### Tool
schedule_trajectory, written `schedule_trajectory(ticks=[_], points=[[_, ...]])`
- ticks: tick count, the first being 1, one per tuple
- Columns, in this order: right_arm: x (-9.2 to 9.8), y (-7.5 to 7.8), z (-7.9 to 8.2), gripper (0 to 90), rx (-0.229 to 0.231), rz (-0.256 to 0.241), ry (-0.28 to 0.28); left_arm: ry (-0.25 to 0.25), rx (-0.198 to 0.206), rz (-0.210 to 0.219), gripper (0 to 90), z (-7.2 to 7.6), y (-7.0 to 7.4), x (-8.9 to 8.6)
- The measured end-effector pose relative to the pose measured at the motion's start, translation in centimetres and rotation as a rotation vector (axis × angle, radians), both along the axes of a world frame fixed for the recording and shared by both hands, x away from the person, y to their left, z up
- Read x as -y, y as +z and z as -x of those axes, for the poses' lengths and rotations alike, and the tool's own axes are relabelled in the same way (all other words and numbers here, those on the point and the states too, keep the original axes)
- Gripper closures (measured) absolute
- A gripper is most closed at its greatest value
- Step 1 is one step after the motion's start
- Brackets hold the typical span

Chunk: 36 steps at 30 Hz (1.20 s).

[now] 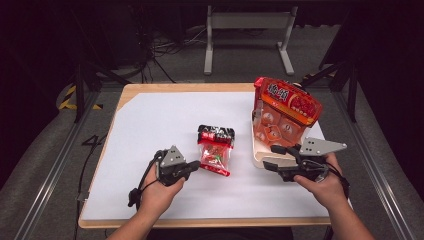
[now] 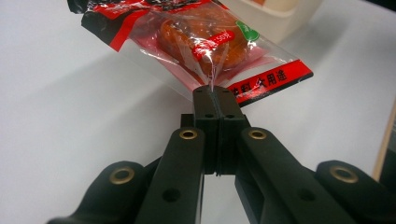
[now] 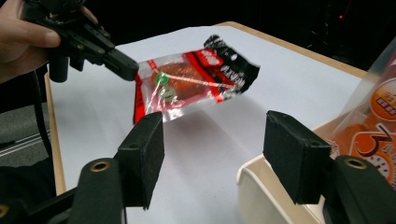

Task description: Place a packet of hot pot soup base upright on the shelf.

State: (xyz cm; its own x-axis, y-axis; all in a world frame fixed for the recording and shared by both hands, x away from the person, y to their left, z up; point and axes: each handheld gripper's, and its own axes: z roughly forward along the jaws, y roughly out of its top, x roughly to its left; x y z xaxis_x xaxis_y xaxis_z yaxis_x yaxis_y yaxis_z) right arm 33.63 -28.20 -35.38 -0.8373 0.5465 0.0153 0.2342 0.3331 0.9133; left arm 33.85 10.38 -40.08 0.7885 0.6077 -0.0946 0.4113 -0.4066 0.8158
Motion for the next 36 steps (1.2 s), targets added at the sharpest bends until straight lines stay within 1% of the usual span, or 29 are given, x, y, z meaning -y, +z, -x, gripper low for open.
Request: schedule_trajectory(ticks=[1,2,3,4,5,6,7,8,10,12,13,14,15,17,19,20,22,23,25,26,27,30,32,33,34,36], points=[[-0.1,0.0,0.0,38.8,0.0,0.001,0.004,0.001,-0.034,-0.026,90.0,0.7,-0.7,0.0],[-0.1,0.0,0.0,38.8,0.0,0.001,0.004,0.001,-0.034,-0.026,90.0,0.7,-0.7,0.0],[-0.3,-0.1,0.0,38.7,0.0,0.004,0.008,0.001,-0.056,-0.04,90.0,1.1,-1.2,0.0],[-0.3,-0.1,0.0,38.6,-0.001,0.005,0.009,0.008,-0.076,-0.039,90.0,1.3,-1.5,0.1],[-0.3,-0.1,0.0,38.6,-0.001,0.005,0.009,0.008,-0.076,-0.039,90.0,1.3,-1.5,0.1],[-0.4,-0.1,0.0,38.7,-0.001,0.007,0.011,0.012,-0.093,-0.04,89.9,1.6,-1.9,0.1],[-0.4,-0.1,0.0,38.7,-0.001,0.007,0.011,0.012,-0.093,-0.04,89.9,1.6,-1.9,0.1],[-0.4,-0.2,0.0,38.6,-0.001,0.007,0.012,0.014,-0.108,-0.046,89.9,1.8,-2.2,0.2],[-0.4,-0.2,0.0,38.5,0.0,0.007,0.014,0.006,-0.131,-0.073,89.8,2.3,-2.7,0.5],[-0.3,-0.2,0.0,38.4,0.002,0.006,0.016,0.002,-0.131,-0.078,89.6,2.7,-3.0,0.9],[-0.3,-0.2,0.0,38.4,0.002,0.005,0.016,0.001,-0.132,-0.084,89.6,2.8,-3.0,1.0],[-0.3,-0.2,0.0,38.4,0.002,0.007,0.017,0.001,-0.125,-0.087,89.6,2.9,-3.0,1.0],[-0.3,-0.3,0.0,38.4,-0.001,0.007,0.018,-0.004,-0.129,-0.086,89.6,2.9,-2.9,1.1],[-0.4,-0.4,0.1,38.4,-0.004,0.009,0.02,-0.003,-0.108,-0.093,89.7,3.1,-2.9,1.1],[-0.7,-0.5,0.1,38.4,-0.008,0.012,0.027,0.004,-0.055,-0.106,90.0,3.5,-2.8,1.0],[-1.0,-0.6,0.1,38.4,-0.012,0.016,0.031,0.003,-0.038,-0.106,90.0,3.7,-2.7,1.0],[-1.5,-0.9,-0.1,38.4,-0.019,0.024,0.035,-0.002,0.007,-0.092,90.0,4.1,-2.4,0.8],[-1.7,-1.1,-0.3,38.5,-0.029,0.025,0.036,-0.002,0.023,-0.085,90.0,4.3,-2.3,0.7],[-2.4,-1.4,-0.6,38.5,-0.051,0.024,0.037,-0.006,0.051,-0.057,90.0,4.7,-1.9,0.5],[-2.7,-1.6,-0.7,38.5,-0.062,0.026,0.033,-0.006,0.051,-0.057,90.0,4.7,-1.9,0.5],[-3.1,-1.8,-0.9,38.4,-0.073,0.028,0.031,-0.008,0.076,-0.038,90.0,5.0,-1.6,0.4],[-4.0,-2.1,-1.2,37.7,-0.106,0.022,0.024,-0.012,0.096,-0.016,90.0,5.3,-1.3,0.3],[-4.3,-2.2,-1.4,37.6,-0.113,0.021,0.022,-0.014,0.102,-0.008,90.0,5.4,-1.3,0.3],[-4.9,-2.4,-1.6,37.1,-0.138,0.01,0.017,-0.015,0.117,0.01,90.0,5.5,-1.0,0.1],[-4.9,-2.4,-1.6,37.1,-0.138,0.01,0.017,-0.015,0.117,0.01,90.0,5.5,-1.0,0.1],[-5.4,-2.4,-1.8,36.4,-0.152,0.001,0.015,-0.014,0.131,0.035,90.0,5.6,-0.8,0.0]])
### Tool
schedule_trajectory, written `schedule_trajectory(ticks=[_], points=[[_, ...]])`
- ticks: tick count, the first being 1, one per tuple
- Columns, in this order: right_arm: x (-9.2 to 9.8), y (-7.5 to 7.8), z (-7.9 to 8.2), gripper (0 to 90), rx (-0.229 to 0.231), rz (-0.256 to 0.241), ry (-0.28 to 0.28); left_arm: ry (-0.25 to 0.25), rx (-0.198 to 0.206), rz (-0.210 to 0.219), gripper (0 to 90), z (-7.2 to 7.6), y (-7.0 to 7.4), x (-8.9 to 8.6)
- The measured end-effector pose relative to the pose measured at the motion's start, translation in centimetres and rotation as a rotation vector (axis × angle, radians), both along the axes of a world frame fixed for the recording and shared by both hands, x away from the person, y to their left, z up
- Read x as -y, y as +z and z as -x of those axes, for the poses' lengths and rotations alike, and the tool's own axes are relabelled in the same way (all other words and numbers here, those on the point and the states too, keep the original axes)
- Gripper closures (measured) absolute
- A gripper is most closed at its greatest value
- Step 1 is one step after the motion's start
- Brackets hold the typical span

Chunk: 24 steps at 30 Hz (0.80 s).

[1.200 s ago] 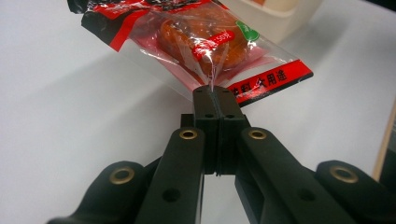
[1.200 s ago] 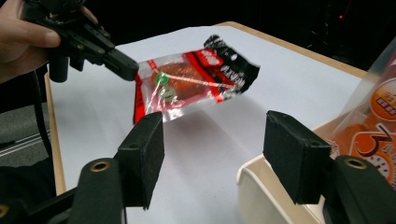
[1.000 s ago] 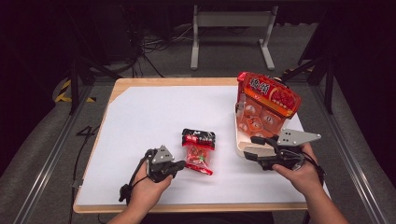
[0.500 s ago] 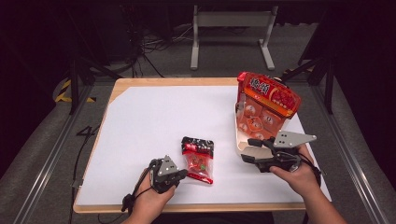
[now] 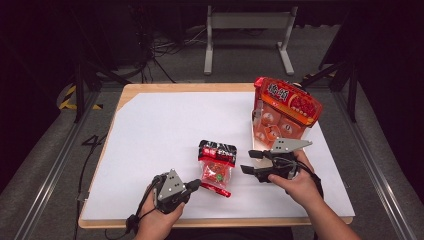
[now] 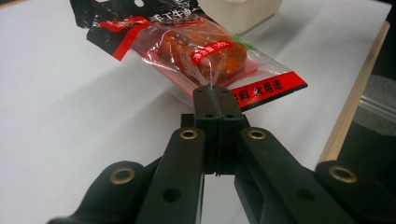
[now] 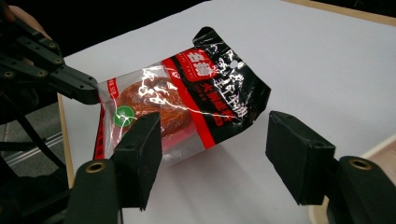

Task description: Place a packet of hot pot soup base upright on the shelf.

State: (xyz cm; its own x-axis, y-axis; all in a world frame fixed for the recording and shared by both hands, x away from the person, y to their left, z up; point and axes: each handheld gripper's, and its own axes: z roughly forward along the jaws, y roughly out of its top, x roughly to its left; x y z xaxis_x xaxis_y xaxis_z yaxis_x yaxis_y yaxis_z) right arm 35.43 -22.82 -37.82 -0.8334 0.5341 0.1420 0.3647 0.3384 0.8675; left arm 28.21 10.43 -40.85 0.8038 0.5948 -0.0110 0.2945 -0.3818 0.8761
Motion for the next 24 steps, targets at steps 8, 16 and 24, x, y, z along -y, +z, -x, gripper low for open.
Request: schedule_trajectory(ticks=[8,16,24], points=[[-1.2,-0.3,-0.4,31.3,-0.084,-0.012,0.01,-0.011,0.055,0.041,90.0,0.5,0.5,-0.2],[-1.6,-0.4,-0.6,27.3,-0.167,-0.045,0.043,-0.028,0.083,0.047,90.0,0.6,0.6,0.0],[-1.9,-0.8,-1.0,25.7,-0.242,-0.069,0.076,-0.071,0.102,0.058,90.0,0.8,0.5,0.2]])
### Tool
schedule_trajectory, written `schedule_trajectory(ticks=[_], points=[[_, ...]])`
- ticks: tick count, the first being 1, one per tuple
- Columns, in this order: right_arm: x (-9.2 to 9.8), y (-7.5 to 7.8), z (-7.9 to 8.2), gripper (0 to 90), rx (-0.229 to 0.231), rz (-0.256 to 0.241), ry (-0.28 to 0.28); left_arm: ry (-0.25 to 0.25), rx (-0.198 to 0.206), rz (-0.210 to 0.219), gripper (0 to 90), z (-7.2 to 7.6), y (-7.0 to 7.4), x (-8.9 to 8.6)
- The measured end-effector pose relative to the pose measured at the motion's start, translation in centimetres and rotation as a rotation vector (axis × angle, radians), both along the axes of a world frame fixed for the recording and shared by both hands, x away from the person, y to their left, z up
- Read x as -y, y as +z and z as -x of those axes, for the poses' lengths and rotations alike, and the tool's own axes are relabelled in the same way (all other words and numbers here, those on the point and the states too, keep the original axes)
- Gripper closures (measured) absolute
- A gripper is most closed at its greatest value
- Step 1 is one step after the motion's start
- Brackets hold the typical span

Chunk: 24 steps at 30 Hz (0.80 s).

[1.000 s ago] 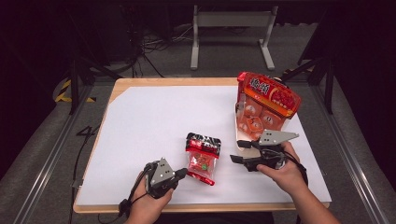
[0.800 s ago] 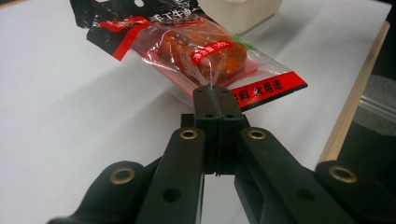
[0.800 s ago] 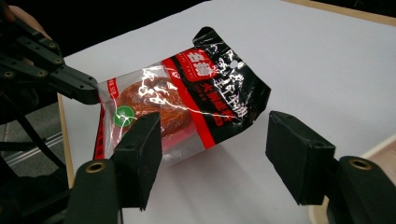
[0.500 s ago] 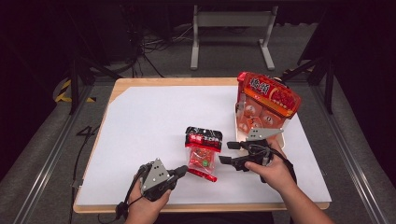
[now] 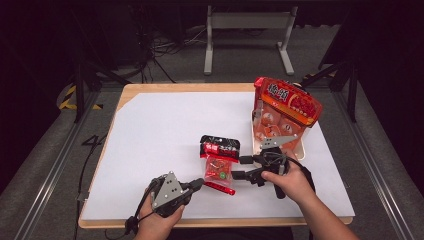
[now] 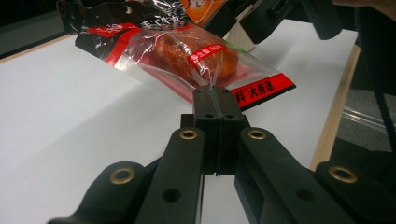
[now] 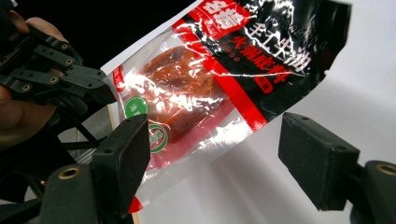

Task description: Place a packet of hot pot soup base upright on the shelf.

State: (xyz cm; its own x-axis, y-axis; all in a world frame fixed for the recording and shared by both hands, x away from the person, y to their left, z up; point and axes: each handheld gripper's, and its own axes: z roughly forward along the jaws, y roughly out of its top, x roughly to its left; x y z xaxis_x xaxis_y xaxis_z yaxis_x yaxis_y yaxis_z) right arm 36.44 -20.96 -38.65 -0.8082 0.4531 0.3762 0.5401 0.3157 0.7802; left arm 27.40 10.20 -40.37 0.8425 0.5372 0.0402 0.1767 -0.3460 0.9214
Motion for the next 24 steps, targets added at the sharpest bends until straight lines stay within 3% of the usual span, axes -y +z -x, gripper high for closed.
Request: schedule_trajectory(ticks=[6,10,14,15,21,22,23,24], points=[[-0.1,-0.3,-0.1,25.5,-0.024,-0.029,0.031,-0.027,0.004,0.006,90.0,0.1,0.0,0.3],[-0.1,-0.2,0.0,32.3,0.0,-0.008,0.04,-0.035,-0.002,0.005,90.0,-0.1,-0.2,0.2],[0.2,0.1,0.1,52.5,0.016,0.012,0.049,-0.042,-0.001,-0.004,90.0,-0.2,-0.3,0.3],[0.4,0.2,0.1,58.1,0.038,0.031,0.048,-0.045,-0.004,-0.003,90.0,-0.2,-0.4,0.3],[0.6,0.5,0.2,71.8,0.058,0.049,0.041,-0.07,-0.001,-0.02,90.0,-0.1,-0.5,0.8],[0.6,0.6,0.2,76.3,0.07,0.057,0.04,-0.078,0.002,-0.028,90.0,0.0,-0.6,1.0],[0.6,0.8,0.3,86.4,0.097,0.071,0.038,-0.083,0.001,-0.032,89.8,0.0,-0.6,1.1],[0.6,0.8,0.3,86.4,0.097,0.071,0.038,-0.089,0.0,-0.036,89.8,0.0,-0.7,1.2]])
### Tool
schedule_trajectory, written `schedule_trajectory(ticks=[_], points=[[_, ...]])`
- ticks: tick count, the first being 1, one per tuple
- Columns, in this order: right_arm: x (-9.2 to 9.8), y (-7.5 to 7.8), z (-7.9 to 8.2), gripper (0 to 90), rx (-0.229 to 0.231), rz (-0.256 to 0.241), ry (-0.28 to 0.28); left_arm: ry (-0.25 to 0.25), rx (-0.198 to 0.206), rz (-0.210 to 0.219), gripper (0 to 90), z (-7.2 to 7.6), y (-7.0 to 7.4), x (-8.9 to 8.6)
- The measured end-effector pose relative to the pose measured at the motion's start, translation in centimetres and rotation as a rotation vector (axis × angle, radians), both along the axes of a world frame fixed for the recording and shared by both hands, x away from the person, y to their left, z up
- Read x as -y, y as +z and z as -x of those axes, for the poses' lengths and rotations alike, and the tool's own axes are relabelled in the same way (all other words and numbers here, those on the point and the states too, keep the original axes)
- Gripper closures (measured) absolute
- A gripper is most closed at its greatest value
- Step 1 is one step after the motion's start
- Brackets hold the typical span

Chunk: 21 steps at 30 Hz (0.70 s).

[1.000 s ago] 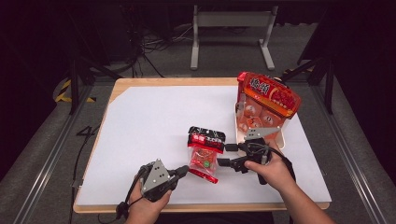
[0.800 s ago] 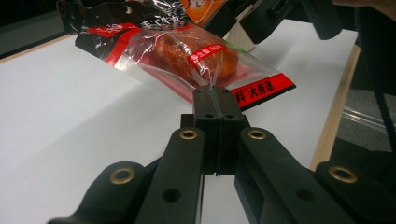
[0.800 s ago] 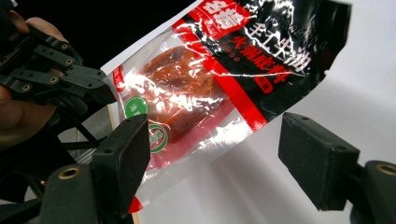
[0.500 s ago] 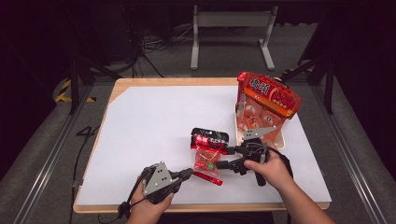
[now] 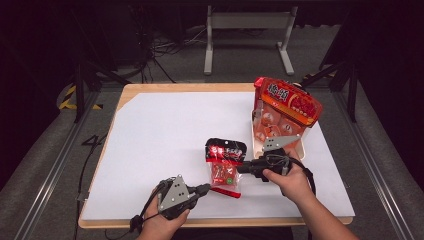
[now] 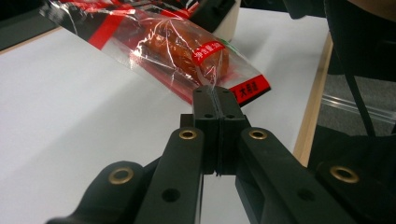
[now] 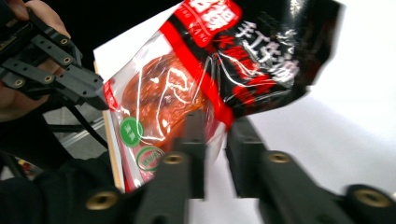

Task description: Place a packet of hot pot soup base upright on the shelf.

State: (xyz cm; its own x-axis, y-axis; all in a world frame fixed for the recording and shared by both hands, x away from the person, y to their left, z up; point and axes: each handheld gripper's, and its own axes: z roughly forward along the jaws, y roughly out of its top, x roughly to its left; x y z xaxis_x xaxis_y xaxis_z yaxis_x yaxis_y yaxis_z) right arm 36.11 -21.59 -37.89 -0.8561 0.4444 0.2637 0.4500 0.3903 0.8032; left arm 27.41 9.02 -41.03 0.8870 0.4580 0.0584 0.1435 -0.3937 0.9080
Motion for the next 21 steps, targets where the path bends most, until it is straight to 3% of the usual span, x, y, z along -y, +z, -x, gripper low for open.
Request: schedule_trajectory(ticks=[4,11,16,20,21], points=[[-0.1,0.4,0.3,89.2,0.05,0.029,-0.004,-0.004,-0.021,-0.001,89.4,-0.2,-0.2,0.1],[0.2,1.2,0.8,90.0,0.089,-0.013,0.0,0.002,-0.072,-0.019,87.3,-1.2,-1.0,-0.1],[0.1,1.6,1.2,90.0,0.121,-0.024,0.02,0.01,-0.119,-0.003,84.6,-1.8,-1.6,-0.4],[0.0,2.0,1.6,90.0,0.164,-0.037,0.045,0.019,-0.165,0.028,78.6,-2.3,-2.0,-0.6],[0.0,2.2,1.8,90.0,0.183,-0.038,0.06,0.023,-0.175,0.034,73.7,-2.4,-2.0,-0.7]])
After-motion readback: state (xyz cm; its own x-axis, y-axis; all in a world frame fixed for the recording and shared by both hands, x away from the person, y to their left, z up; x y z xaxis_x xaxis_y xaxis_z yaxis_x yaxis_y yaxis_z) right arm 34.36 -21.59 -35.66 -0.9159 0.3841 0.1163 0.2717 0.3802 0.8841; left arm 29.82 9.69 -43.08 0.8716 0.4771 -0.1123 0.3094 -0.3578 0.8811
